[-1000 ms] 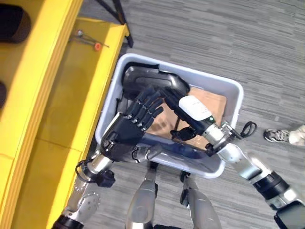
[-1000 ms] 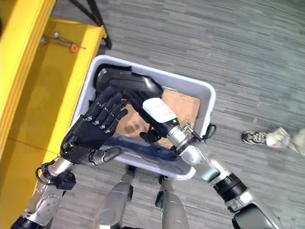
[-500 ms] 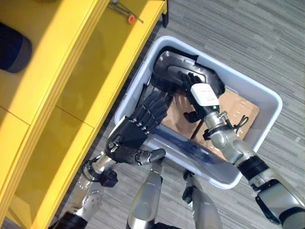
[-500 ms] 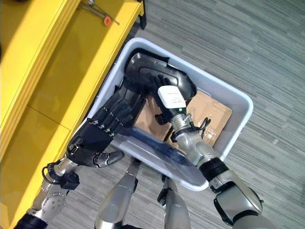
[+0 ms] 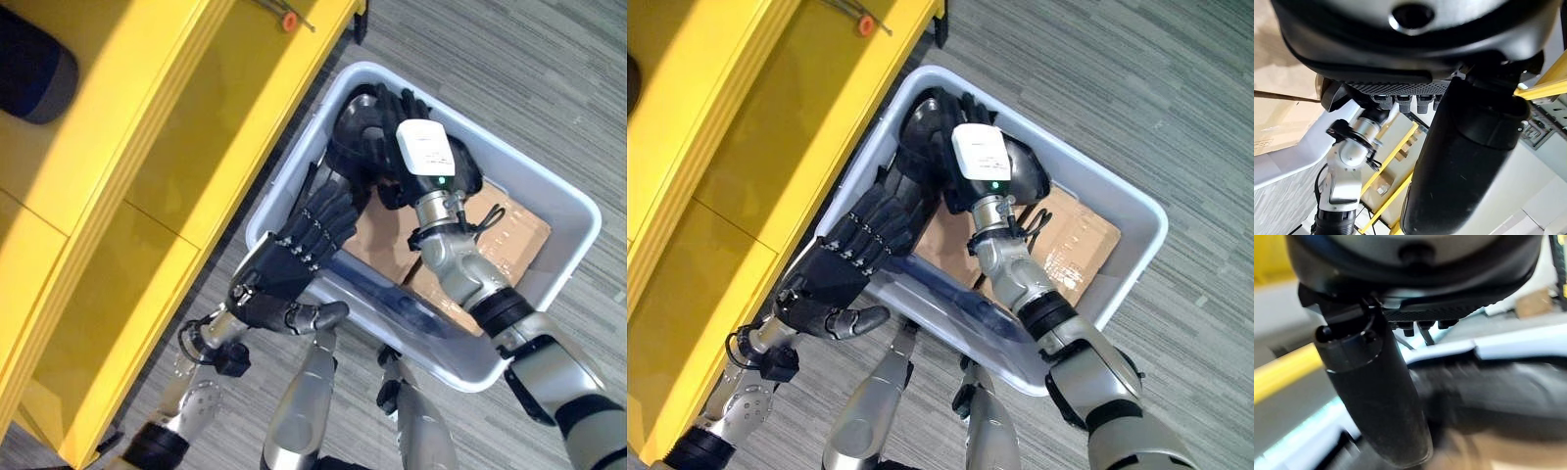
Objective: Move parts from the plastic box to the shelf.
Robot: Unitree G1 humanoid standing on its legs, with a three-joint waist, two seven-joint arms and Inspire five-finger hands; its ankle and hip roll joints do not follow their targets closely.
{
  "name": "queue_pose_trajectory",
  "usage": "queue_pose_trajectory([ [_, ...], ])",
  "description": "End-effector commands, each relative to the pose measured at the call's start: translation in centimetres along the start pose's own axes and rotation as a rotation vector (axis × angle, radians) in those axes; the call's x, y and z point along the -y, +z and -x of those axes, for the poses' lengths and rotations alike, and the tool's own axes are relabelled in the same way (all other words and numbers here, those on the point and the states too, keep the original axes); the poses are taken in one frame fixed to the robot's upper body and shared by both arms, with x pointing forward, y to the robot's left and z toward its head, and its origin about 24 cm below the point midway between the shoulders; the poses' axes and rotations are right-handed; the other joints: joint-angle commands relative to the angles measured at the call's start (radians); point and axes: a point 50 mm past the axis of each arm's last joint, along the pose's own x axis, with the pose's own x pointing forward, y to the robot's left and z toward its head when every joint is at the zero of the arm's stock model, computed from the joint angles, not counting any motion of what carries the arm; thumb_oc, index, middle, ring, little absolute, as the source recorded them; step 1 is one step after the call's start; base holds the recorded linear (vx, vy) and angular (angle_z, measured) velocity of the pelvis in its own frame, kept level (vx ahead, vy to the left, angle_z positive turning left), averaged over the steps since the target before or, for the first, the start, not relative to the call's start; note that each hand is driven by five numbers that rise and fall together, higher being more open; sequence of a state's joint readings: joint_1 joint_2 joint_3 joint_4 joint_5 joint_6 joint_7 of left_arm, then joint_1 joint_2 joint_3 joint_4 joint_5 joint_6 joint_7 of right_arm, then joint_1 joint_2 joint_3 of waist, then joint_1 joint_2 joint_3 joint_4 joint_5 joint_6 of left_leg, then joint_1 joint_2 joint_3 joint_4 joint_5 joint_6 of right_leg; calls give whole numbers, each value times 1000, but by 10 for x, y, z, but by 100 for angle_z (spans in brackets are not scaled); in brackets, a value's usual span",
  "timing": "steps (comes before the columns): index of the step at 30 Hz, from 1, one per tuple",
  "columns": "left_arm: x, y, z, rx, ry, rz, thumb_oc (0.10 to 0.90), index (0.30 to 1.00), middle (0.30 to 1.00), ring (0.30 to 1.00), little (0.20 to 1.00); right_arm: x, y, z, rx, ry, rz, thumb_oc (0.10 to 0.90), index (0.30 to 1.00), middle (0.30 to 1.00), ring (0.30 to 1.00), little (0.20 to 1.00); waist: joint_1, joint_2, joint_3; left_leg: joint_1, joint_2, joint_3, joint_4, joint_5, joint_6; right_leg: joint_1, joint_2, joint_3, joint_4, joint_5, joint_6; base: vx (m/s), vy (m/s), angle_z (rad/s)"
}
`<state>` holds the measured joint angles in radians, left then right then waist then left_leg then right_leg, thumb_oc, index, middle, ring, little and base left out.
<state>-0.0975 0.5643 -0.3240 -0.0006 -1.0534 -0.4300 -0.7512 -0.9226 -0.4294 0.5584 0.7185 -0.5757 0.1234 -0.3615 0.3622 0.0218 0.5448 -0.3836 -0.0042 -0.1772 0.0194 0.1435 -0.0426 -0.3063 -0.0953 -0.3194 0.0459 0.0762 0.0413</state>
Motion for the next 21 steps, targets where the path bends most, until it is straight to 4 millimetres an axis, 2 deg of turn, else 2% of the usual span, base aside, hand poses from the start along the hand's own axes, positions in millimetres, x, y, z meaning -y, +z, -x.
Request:
queue_pose_trajectory([
  [1,16,19,-14,115,-161,-28,900,1000,1000,1000,1000,16,30,-13,140,58,28,900,1000,1000,1000,1000,-1,7,-25,-32,-15,75,27,-50,32,19,-43,-71,151,-117,29,46,-81,17],
  [4,16,19,-10,84,-182,-29,900,1000,1000,1000,1000,-3,16,-8,109,187,75,900,1000,1000,1000,1000,18,-6,-25,-21,-11,67,24,-67,24,30,-39,-70,156,-133,39,108,-147,12],
  [5,17,20,-10,78,-184,-33,900,1000,1000,1000,1000,-3,14,-7,129,157,70,900,1000,1000,1000,1000,21,-10,-25,-24,-10,66,23,-66,25,30,-36,-72,154,-132,40,40,-130,3],
  [7,16,23,-8,74,-187,-35,900,1000,1000,1000,1000,1,26,-6,214,121,48,900,1000,1000,1000,1000,19,-20,-25,-27,-9,65,27,-68,27,28,-32,-73,156,-128,44,31,-87,6],
  [9,15,24,-7,67,-183,-51,900,1000,1000,1000,1000,-1,31,-4,217,181,60,900,1000,1000,1000,1000,15,-27,-25,-26,-8,64,27,-67,25,28,-30,-72,156,-127,46,20,-50,4],
  [10,15,24,-7,67,-185,-54,900,1000,1000,1000,1000,-9,32,-1,199,258,115,900,1000,1000,1000,1000,14,-32,-25,-21,-6,65,23,-68,24,31,-27,-71,155,-130,45,-49,-35,-3],
  [11,15,25,-8,68,-195,-62,900,1000,1000,1000,1000,-12,28,0,164,284,153,900,1000,1000,1000,1000,15,-34,-25,-41,-6,66,25,-46,29,18,-24,-82,147,-111,35,17,-88,-5],
  [12,16,25,-7,57,-196,-66,900,1000,1000,1000,1000,-23,24,6,152,307,199,900,1000,1000,1000,1000,18,-38,-25,-13,-1,67,17,-67,24,39,-20,-68,150,-131,41,-50,-46,-1],
  [13,15,26,-7,61,-204,-68,900,1000,1000,1000,1000,-23,20,6,144,307,232,900,1000,1000,1000,1000,17,-37,-25,-31,-1,66,19,-45,29,28,-19,-81,143,-111,34,21,-62,0],
  [15,14,29,-2,58,-200,-75,900,1000,1000,1000,1000,-25,8,11,137,304,299,900,1000,1000,1000,1000,13,-46,-25,-23,2,68,16,-46,29,40,-16,-79,136,-108,37,-12,-32,5],
  [18,14,36,4,55,-183,-100,900,1000,1000,1000,1000,-25,-13,27,134,278,355,900,1000,1000,1000,1000,-7,-75,-25,-9,16,85,15,-56,30,51,-7,-65,127,-102,43,21,-55,-2],
  [21,14,44,12,50,-151,-138,900,1000,1000,1000,1000,-13,-29,47,169,203,390,900,1000,1000,1000,1000,-45,-113,-25,4,32,110,16,-66,34,54,3,-41,121,-92,51,4,-54,-13],
])
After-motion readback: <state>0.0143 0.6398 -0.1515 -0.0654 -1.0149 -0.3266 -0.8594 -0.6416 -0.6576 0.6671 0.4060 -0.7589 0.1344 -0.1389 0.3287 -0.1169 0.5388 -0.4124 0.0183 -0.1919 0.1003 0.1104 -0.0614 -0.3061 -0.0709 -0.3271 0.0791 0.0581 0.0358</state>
